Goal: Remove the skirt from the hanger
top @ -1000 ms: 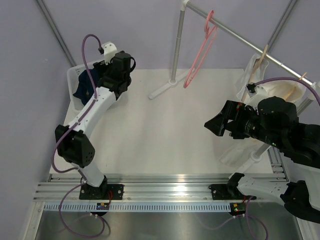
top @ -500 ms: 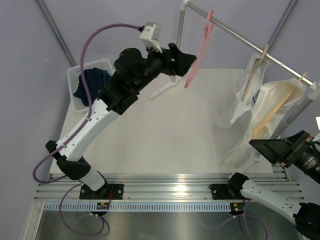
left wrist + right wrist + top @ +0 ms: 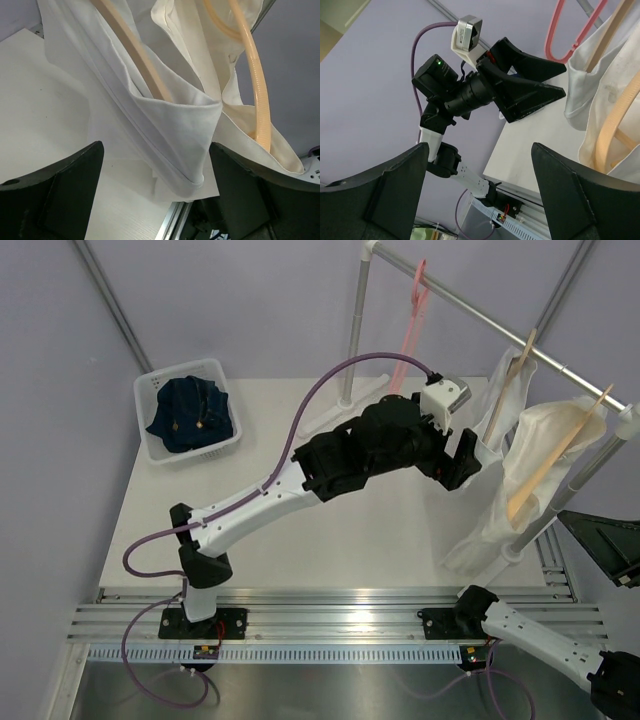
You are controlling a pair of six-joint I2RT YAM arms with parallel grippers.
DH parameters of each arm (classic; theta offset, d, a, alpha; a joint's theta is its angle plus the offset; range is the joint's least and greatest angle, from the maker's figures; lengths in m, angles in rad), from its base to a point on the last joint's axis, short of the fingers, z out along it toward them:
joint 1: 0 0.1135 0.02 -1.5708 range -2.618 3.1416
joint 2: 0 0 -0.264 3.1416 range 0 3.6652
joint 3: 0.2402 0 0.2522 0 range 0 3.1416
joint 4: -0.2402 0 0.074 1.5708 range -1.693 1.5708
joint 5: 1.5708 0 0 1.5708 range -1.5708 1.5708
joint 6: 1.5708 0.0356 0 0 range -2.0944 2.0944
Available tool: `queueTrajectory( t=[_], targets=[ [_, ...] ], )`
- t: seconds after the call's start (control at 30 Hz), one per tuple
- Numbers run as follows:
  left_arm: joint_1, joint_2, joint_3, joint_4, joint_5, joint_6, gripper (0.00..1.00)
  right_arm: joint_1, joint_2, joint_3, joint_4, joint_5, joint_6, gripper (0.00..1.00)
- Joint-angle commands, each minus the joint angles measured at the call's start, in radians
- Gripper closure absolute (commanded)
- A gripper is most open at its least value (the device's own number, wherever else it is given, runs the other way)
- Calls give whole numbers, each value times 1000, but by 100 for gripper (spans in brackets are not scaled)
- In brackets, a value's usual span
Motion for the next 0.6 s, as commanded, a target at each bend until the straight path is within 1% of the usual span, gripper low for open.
queueTrajectory(
  t=[0.0, 0.17, 0.27, 0.47, 0.53, 0.57],
  targets=[
    [-39, 17, 66, -8, -105, 74, 11, -5, -23, -23, 33, 55, 2, 9],
    [-56, 46, 58, -5, -88, 52, 11, -5, -37, -28, 32, 51, 11, 9],
    [-65, 50, 49, 5, -103, 54, 11, -5, -41, -19, 21, 52, 14, 9],
    [-65, 119, 105, -30, -140, 60, 11, -5, -52, -11, 6, 55, 27, 9],
    [-65, 150, 133, -24, -145, 69, 12, -5, -45, -6, 1, 45, 24, 9],
    [-65, 159, 138, -16, -143, 75, 15, -5, -28, -3, -14, 39, 22, 9]
  ],
)
